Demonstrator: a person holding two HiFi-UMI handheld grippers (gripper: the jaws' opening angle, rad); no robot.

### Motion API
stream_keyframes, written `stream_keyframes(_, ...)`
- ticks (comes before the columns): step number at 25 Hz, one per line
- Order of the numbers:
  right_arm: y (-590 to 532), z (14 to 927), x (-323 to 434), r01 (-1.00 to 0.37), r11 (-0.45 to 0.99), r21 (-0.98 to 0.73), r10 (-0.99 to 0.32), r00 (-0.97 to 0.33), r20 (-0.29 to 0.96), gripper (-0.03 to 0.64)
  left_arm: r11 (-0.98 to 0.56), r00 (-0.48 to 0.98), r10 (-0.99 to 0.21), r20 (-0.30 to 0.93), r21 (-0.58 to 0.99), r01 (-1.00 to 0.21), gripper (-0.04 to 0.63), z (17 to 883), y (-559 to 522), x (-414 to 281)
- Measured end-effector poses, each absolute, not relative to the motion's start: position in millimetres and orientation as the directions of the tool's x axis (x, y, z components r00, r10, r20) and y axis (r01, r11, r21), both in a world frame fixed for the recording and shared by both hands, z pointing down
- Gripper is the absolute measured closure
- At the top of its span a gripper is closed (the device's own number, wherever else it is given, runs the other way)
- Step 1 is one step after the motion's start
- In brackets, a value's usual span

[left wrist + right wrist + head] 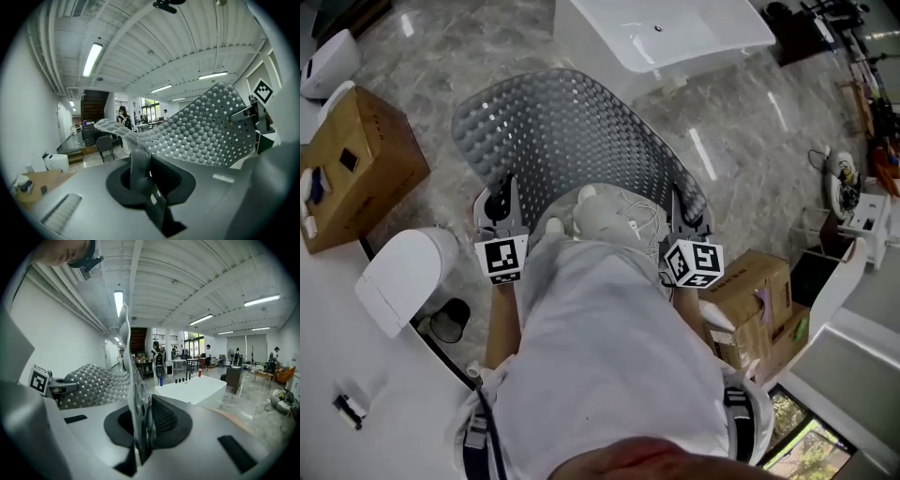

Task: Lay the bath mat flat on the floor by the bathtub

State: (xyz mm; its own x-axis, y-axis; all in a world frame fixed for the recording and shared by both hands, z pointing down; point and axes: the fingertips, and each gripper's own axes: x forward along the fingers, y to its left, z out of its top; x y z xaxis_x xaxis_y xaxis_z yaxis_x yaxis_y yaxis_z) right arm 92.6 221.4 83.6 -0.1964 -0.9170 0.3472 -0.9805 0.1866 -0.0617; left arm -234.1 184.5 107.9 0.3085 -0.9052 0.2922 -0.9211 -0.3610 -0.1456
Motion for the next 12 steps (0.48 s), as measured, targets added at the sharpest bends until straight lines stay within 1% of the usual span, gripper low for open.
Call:
stream_keyframes(6,227,102,84,-0.977,0.193,-0.093,-0.897,-0.214,0.386,0.598,-0.318,0.261,-0.915,0.307,-0.155,-0.935,0.575,111,200,-254)
stream_keyframes(12,198,116,77,-0.970,0.206,-0.130,-0.893,-0.241,0.381,0.598,-0.308,0.238,-0.912,0.334,-0.175,-0.935,0.575,117,170,-260)
